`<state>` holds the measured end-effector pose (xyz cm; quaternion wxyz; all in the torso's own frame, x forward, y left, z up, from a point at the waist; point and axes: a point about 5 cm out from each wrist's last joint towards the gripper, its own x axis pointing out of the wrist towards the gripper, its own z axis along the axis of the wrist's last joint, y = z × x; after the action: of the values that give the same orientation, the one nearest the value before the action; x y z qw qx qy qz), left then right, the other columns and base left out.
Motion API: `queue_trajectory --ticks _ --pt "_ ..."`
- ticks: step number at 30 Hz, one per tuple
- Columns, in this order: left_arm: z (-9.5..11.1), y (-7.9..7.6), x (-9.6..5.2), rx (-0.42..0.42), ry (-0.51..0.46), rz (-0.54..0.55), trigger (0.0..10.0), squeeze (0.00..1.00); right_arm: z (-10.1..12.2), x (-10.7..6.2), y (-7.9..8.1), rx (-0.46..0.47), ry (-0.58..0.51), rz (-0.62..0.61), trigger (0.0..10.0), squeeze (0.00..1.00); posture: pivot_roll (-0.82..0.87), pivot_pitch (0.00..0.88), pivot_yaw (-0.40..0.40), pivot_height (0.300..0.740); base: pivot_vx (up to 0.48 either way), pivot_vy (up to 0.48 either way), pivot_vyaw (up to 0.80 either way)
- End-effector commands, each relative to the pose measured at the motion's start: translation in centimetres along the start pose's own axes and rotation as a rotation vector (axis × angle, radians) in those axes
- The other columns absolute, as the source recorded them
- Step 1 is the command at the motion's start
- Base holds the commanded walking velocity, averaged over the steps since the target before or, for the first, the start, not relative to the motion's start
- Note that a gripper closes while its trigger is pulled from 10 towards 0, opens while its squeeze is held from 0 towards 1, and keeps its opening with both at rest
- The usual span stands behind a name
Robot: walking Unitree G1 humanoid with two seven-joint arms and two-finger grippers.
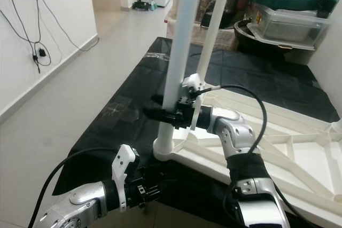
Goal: Building children table
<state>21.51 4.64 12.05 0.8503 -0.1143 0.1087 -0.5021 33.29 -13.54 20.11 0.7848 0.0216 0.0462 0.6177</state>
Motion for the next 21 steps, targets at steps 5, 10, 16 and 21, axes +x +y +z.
queue_trajectory --ticks 5,10,16,21 --pt "-0.1 0.0 -0.2 0.003 0.014 0.007 10.0 0.00 -0.4 1.6 -0.6 -0.078 -0.001 -0.142 0.0 0.00 0.23 0.008 -0.103 0.740 0.000 0.000 0.00" --pt "-0.1 0.0 -0.2 0.000 0.013 0.006 10.0 0.00 -0.7 0.8 -2.6 -0.105 -0.062 -0.631 0.0 0.00 0.22 0.006 -0.097 0.740 0.000 0.000 0.00" --pt "-0.1 0.1 -0.2 -0.002 0.016 0.000 10.0 0.00 -2.7 -5.0 -3.0 0.023 -0.080 -1.495 0.0 0.00 0.20 0.005 -0.088 0.740 0.000 0.000 0.00" --pt "-0.1 0.1 -0.2 -0.002 0.019 -0.003 10.0 0.00 -3.9 -6.0 0.1 0.107 -0.123 -1.806 0.0 0.00 0.20 0.005 -0.087 0.740 0.000 0.000 0.00"
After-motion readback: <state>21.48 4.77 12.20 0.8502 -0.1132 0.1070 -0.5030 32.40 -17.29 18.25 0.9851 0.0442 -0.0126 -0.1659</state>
